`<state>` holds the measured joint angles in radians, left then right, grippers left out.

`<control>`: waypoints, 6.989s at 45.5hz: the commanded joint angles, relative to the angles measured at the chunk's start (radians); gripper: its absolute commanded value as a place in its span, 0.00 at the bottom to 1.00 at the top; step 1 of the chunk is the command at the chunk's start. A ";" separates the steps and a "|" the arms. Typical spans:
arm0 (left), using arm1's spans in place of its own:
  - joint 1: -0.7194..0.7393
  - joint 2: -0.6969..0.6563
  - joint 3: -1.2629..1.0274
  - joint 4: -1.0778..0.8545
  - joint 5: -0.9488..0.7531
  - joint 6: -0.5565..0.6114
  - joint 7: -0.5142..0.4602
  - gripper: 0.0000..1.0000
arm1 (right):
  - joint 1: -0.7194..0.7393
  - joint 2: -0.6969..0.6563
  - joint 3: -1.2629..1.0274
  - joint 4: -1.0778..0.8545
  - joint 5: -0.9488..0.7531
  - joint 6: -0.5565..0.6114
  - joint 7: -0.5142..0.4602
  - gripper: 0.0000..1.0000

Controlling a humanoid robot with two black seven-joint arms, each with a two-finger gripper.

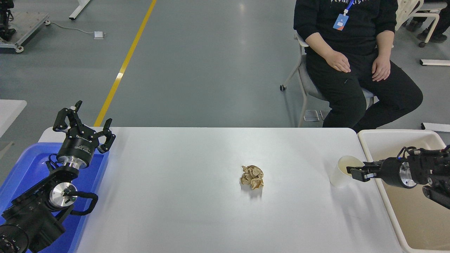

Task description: Clean the table surface

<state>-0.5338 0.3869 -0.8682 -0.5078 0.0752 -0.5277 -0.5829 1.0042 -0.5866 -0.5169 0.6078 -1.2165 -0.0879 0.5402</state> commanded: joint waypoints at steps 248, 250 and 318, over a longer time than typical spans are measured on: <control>0.000 0.000 0.000 0.000 0.000 0.000 0.000 1.00 | -0.120 -0.179 1.531 0.162 0.822 0.074 -0.250 0.99; 0.000 0.001 0.000 0.000 0.000 0.000 0.000 1.00 | -0.147 -0.158 1.558 0.196 0.822 0.076 -0.250 0.99; 0.000 0.000 0.000 0.000 0.000 0.000 0.000 1.00 | -0.573 0.060 1.614 0.250 0.816 0.303 -0.233 0.99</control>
<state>-0.5338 0.3873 -0.8682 -0.5077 0.0752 -0.5277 -0.5829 0.4524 -0.5414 1.0982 0.8592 -0.3992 0.2005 0.2373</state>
